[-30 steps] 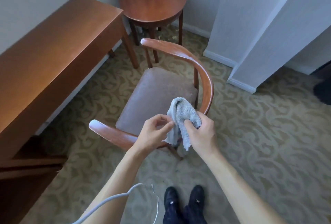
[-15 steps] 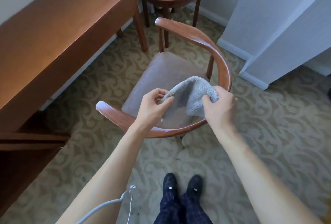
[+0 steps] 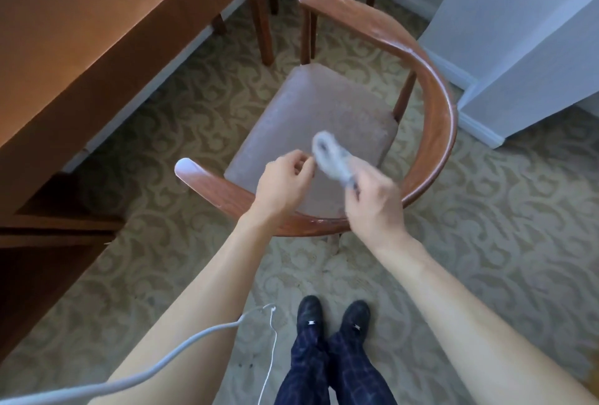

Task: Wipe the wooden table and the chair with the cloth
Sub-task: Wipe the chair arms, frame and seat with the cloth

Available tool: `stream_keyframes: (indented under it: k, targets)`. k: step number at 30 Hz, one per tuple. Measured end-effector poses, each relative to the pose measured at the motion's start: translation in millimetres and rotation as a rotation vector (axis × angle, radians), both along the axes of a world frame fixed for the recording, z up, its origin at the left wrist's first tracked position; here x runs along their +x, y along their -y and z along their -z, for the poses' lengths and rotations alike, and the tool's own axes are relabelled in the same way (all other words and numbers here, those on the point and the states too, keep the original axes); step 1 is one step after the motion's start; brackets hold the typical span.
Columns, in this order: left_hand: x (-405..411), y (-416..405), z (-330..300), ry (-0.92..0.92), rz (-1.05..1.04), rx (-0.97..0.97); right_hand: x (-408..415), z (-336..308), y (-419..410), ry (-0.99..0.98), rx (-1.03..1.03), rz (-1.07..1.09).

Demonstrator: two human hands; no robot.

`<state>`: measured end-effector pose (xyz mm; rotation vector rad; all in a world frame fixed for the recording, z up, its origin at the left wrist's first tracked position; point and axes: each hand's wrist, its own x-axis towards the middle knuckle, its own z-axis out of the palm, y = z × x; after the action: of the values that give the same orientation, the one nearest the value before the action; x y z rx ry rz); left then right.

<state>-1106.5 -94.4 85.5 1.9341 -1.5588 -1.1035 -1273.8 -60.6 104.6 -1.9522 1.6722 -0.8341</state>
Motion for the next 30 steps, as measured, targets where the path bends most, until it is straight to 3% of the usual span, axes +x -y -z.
stream_keyframes:
  k: [3, 7, 10, 16, 20, 26, 30]
  targets:
    - [10.3, -10.5, 40.7, 0.195, 0.066, 0.01, 21.4, 32.8, -28.1, -0.256, 0.268, -0.301]
    - [10.0, -25.8, 79.4, 0.437, 0.139, -0.048, 40.4, 62.3, -35.0, -0.273, 0.379, -0.124]
    - [7.1, -30.2, 87.5, 0.501, 0.102, -0.11, 48.0, 70.3, -29.6, -0.311, 0.32, -0.079]
    - [3.2, -23.1, 85.7, 0.547, 0.055, -0.027, 3.5, 77.8, -38.9, -0.567, 0.145, -0.223]
    - [2.6, -22.8, 83.4, 0.608, 0.109, 0.012, -39.2, 75.6, -25.1, -0.642, 0.031, -0.176]
    - [-0.1, -22.8, 83.5, 0.643, 0.152, 0.027, -43.2, 70.8, -19.9, -0.739, 0.085, -0.124]
    - [0.5, -21.7, 87.5, 0.666, 0.141, 0.008, 20.8, 79.7, -59.5, -0.541, 0.114, -0.113]
